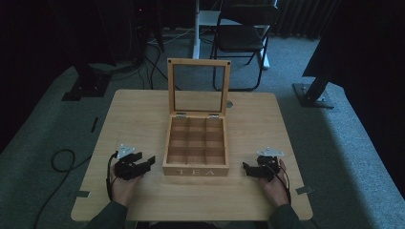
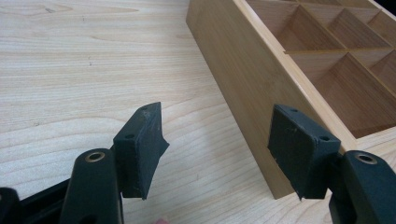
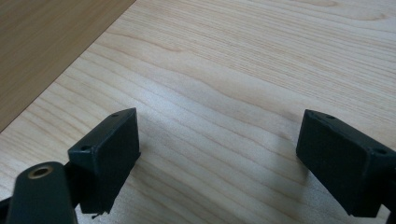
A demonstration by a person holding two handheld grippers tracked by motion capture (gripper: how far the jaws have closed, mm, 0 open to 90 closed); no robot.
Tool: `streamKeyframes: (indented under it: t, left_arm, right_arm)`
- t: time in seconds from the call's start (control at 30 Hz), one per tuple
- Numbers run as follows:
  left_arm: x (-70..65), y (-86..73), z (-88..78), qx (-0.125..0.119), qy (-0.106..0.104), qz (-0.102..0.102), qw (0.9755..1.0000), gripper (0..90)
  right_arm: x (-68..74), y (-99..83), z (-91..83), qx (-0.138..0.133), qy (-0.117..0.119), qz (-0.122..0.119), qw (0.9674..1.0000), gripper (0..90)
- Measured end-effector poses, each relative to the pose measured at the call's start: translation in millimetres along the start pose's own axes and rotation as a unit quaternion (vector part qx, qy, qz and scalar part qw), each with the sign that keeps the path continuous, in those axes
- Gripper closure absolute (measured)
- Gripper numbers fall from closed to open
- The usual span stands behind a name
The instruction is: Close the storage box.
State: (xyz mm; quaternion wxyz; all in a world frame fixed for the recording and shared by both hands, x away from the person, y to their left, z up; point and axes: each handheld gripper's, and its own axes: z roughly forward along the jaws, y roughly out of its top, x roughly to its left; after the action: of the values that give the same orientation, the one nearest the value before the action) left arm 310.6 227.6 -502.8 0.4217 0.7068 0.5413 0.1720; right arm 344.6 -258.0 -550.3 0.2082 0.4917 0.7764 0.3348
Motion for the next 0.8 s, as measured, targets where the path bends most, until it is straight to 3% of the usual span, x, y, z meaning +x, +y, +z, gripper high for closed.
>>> streamKeyframes:
  t: [0.53, 0.63, 0.8]
  left_arm:
    - [2.7, 6.1, 2.7, 0.009, -0.002, 0.0, 1.0, 36.1]
    - [1.1, 10.4, 2.0, 0.013, -0.018, -0.003, 0.9998, 35.5]
    - [-4.3, 22.3, 4.5, 0.018, -0.026, 0.022, 0.9993, 35.5]
  right_arm:
    - [-0.4, -0.2, -0.2, 0.0, 0.002, -0.002, 1.0, 13.1]
    - [-0.5, -0.4, -0.4, 0.0, 0.004, -0.004, 1.0, 13.1]
    - [-0.7, -0.3, -0.3, 0.001, 0.005, -0.005, 1.0, 13.1]
